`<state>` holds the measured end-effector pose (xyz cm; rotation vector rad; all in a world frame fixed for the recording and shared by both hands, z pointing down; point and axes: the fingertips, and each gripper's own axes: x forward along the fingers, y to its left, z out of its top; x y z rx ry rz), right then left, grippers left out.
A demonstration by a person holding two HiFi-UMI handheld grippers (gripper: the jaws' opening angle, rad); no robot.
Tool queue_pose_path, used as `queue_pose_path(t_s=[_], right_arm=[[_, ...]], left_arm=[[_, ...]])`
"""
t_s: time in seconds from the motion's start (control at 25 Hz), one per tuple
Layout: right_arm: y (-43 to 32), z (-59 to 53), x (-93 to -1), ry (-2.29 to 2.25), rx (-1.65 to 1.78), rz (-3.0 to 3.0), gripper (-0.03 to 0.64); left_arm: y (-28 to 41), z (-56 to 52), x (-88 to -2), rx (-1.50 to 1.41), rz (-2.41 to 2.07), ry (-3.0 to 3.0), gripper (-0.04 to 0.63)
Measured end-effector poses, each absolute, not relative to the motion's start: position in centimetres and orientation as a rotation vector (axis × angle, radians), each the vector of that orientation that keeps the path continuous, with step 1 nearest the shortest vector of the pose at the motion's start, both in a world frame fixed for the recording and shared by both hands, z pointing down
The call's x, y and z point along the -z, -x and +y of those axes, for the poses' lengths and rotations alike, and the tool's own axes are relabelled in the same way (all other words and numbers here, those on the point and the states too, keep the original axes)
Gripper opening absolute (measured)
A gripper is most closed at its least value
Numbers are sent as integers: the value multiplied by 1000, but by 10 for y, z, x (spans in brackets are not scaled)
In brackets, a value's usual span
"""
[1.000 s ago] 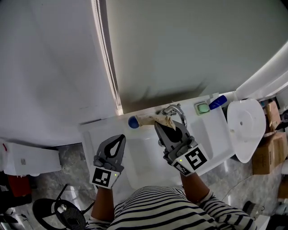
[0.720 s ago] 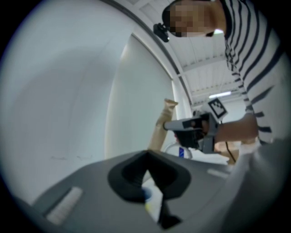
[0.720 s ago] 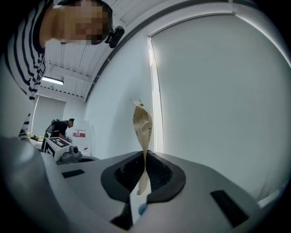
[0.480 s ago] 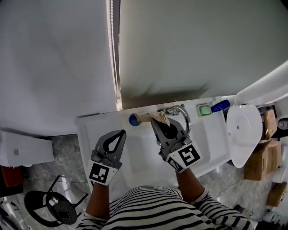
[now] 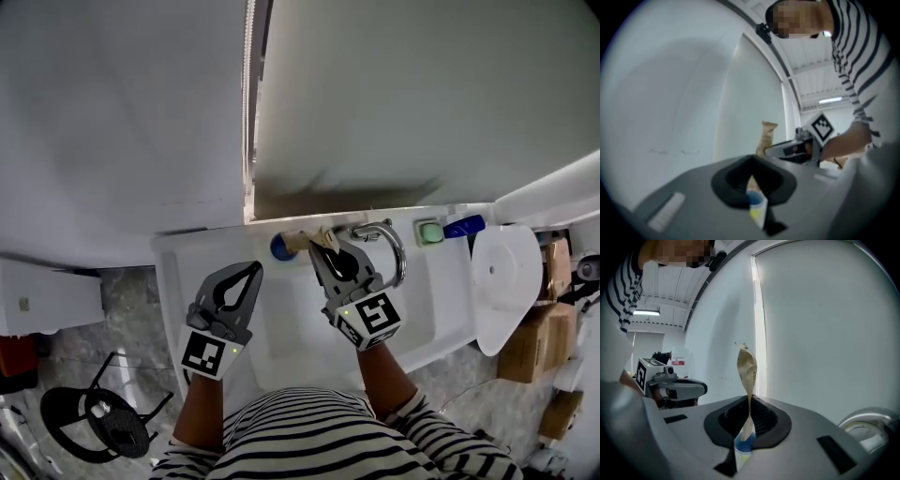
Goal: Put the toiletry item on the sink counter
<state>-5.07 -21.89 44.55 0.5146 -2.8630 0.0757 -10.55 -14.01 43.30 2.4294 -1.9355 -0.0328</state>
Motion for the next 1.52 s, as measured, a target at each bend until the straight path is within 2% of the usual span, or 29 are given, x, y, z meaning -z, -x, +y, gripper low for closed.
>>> queue_pose_path(t_s=[0.76, 1.52], right_arm=[[70, -227, -525, -472, -143, -2693, 14], [72, -230, -552, -470, -155, -2647, 15]], left_arm=[[111, -147, -441, 58, -1931, -2414, 6], [108, -149, -441, 55, -1920, -2415, 6]])
